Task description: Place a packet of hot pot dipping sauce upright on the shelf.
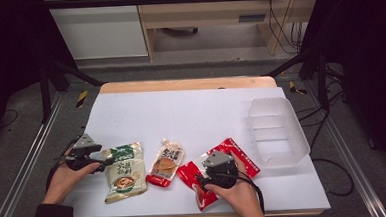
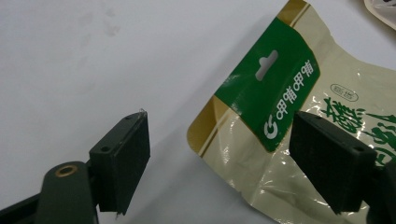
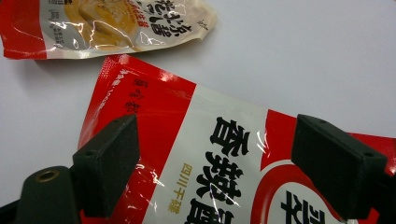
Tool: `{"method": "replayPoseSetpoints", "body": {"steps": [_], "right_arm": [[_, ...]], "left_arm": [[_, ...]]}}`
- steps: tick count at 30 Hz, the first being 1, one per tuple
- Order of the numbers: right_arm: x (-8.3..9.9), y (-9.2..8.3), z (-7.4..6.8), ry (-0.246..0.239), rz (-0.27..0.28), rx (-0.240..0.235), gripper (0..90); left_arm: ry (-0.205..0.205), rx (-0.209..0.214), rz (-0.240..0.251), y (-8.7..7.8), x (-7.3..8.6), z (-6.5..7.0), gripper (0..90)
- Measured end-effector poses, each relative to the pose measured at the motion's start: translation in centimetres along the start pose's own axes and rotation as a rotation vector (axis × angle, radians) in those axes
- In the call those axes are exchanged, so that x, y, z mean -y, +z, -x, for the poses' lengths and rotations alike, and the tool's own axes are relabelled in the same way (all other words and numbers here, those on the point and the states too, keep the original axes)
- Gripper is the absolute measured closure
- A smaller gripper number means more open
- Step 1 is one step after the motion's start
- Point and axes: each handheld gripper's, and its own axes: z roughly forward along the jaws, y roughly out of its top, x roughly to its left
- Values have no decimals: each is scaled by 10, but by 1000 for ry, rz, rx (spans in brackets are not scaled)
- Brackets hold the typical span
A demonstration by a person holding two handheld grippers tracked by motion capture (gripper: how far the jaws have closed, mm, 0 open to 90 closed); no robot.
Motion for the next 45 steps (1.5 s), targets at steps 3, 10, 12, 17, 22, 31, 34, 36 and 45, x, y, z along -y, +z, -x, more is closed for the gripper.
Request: {"method": "replayPoseSetpoints", "body": {"steps": [3,10,12,17,22,31,34,36,45], "right_arm": [[0,1,-1,13,1,-20,162],[0,0,-1,11,4,-20,163],[0,0,0,12,3,-18,163],[0,0,1,13,-1,-16,163],[1,1,2,9,-10,-15,164],[1,2,2,5,-14,-14,166],[1,2,2,5,-14,-12,166],[1,2,2,6,-14,-12,166],[1,1,3,9,-11,-14,160]], "left_arm": [[10,5,-6,2,-1,2,297],[-4,37,13,-5,-1,6,450],[-8,57,32,-14,0,9,499],[-1,95,31,-20,3,12,538],[7,121,-2,-15,7,13,553],[4,68,9,-7,5,9,750],[14,49,0,-8,3,11,833],[8,56,-3,-9,2,12,861],[24,24,54,-50,-15,18,900]]}}
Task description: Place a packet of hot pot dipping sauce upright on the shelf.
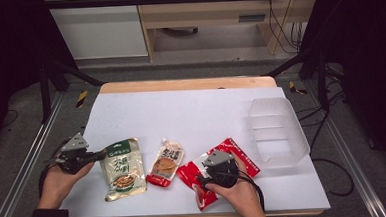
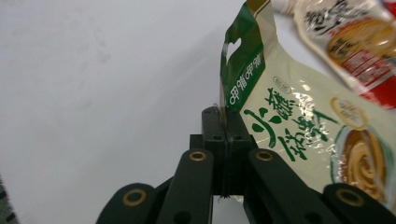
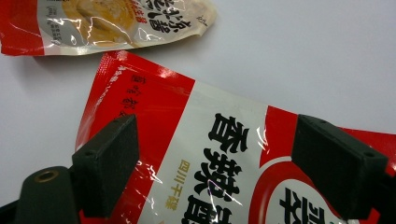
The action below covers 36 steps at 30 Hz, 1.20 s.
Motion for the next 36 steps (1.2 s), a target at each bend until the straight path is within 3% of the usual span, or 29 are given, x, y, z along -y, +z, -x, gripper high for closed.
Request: {"method": "replayPoseSetpoints", "body": {"steps": [8,16,20,24,25,31,33,36], "right_arm": [[1,-3,2,13,10,3,155],[1,-4,3,29,17,-8,152],[2,-4,6,44,19,-17,150],[1,-4,6,57,28,-31,147],[-1,-5,6,51,32,-37,140],[-14,-11,7,11,48,-60,125],[-25,-16,11,-16,2,-99,122],[-32,-18,13,-52,-25,-116,130]], "left_arm": [[29,30,35,-34,-8,9,900],[105,47,52,-69,-27,36,900],[173,67,61,-87,-40,53,900],[200,45,50,-91,-48,57,900],[208,24,40,-92,-53,56,900],[203,-8,33,-87,-67,49,900],[213,-3,21,-83,-76,50,900],[220,4,28,-81,-83,52,900]]}}
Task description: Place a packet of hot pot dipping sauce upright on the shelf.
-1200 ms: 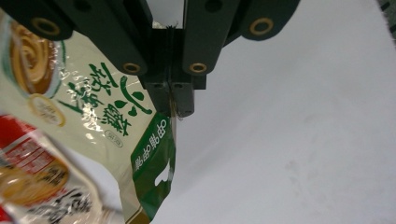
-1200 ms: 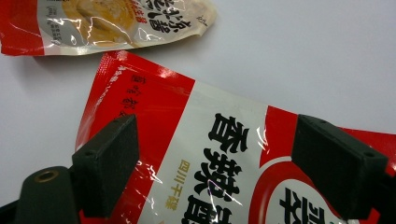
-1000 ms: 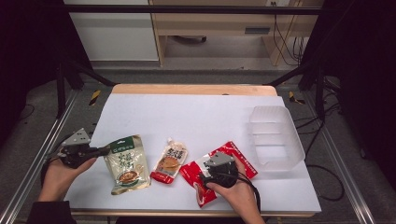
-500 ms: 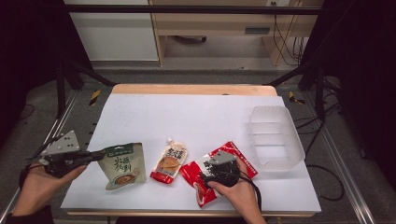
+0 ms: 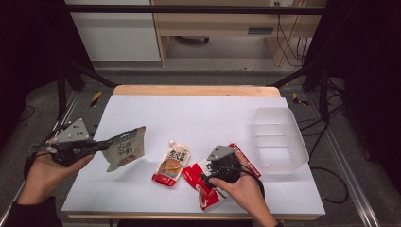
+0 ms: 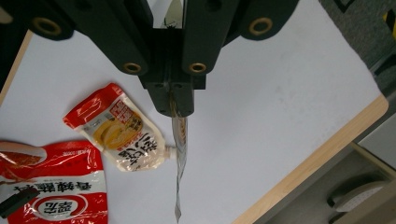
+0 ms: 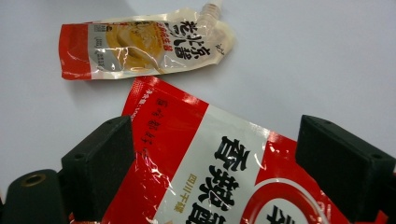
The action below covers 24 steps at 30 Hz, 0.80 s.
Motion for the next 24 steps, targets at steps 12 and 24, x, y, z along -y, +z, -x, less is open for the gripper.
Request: {"method": "replayPoseSetpoints", "body": {"steps": [12,24], "right_arm": [[-23,-21,9,-128,-74,-16,183],[-42,-34,19,-166,-111,-5,121]], "left_arm": [[77,37,25,13,-49,13,900],[151,76,10,40,-88,32,900]]}}
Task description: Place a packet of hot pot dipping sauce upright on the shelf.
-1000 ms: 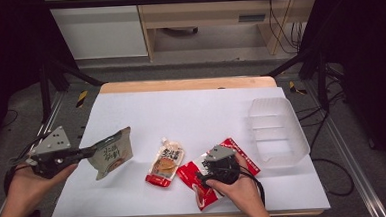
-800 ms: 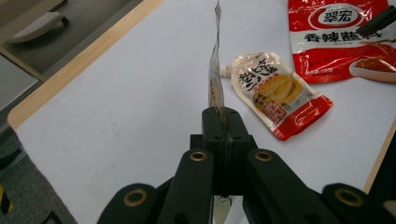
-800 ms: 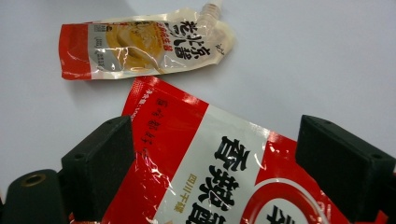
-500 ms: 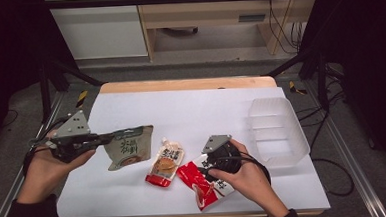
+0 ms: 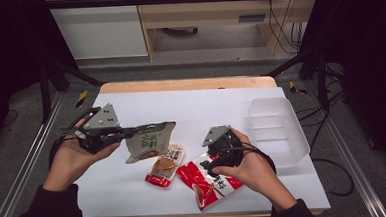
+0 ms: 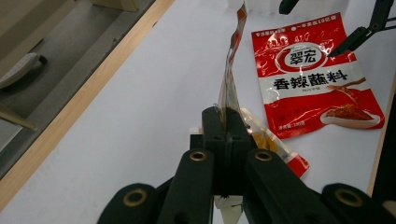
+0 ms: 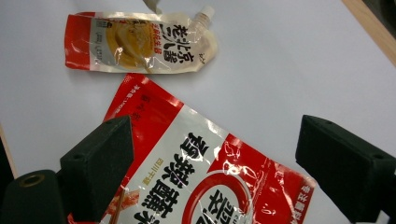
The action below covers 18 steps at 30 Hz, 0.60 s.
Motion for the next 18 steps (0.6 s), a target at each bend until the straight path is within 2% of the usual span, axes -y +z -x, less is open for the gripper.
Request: {"method": "replayPoseSetpoints", "body": {"steps": [1,4,10,18], "right_arm": [[-3,-4,0,-23,4,9,132],[-6,-8,0,-43,13,17,132],[-12,-18,6,-60,14,33,125],[-19,-27,18,-86,11,13,115]], "left_arm": [[11,11,4,5,-5,1,900],[19,29,6,11,-10,3,900],[40,51,16,22,-21,7,900],[47,78,14,35,-28,7,900]]}}
